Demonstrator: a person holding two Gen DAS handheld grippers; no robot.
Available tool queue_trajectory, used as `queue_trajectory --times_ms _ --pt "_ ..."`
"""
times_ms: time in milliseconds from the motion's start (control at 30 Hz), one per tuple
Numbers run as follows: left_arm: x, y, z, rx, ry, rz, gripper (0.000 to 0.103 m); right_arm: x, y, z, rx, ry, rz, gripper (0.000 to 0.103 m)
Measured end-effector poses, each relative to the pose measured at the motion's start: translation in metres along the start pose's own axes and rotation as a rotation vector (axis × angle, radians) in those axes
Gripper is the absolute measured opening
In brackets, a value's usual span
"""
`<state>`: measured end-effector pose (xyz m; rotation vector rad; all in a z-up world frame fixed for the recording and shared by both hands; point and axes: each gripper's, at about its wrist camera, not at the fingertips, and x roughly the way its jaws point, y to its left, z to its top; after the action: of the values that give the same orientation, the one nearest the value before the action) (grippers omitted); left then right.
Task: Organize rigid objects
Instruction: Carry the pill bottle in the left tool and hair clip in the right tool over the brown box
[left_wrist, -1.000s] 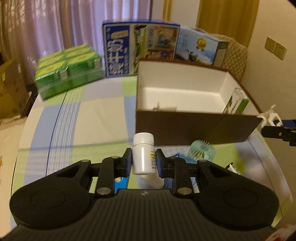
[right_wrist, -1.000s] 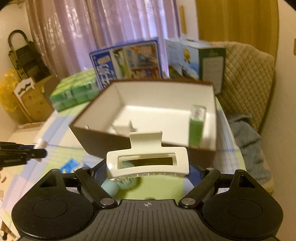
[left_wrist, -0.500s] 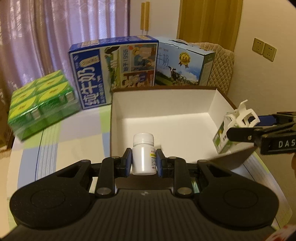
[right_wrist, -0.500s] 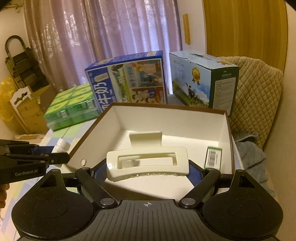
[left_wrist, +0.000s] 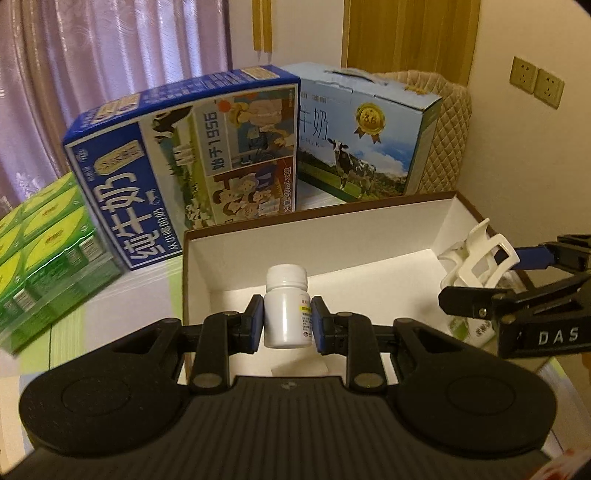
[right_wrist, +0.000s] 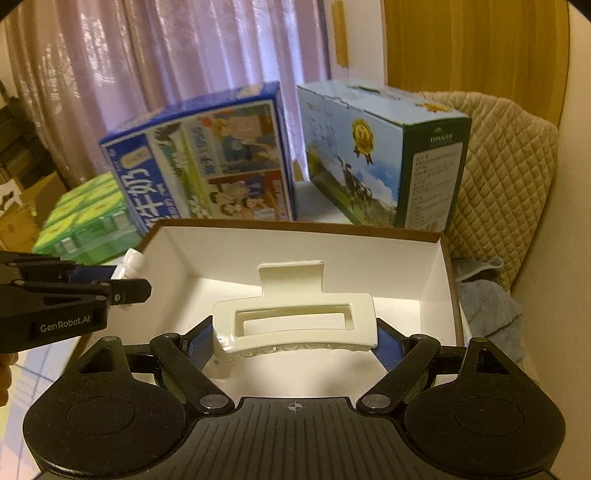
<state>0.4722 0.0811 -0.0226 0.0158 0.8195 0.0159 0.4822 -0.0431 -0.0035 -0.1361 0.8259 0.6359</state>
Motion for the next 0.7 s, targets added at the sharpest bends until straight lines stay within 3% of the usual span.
queue_trajectory --times_ms 367,700 --pt "0.055 0.005 0.012 0.038 0.07 0.022 0.023 0.051 -0.011 0.012 -0.026 0.064 -0.067 0.082" --pt "0.08 0.003 0.016 0.071 0.08 0.046 0.023 0.07 -0.022 0.015 -0.044 0.086 -0.117 0.083"
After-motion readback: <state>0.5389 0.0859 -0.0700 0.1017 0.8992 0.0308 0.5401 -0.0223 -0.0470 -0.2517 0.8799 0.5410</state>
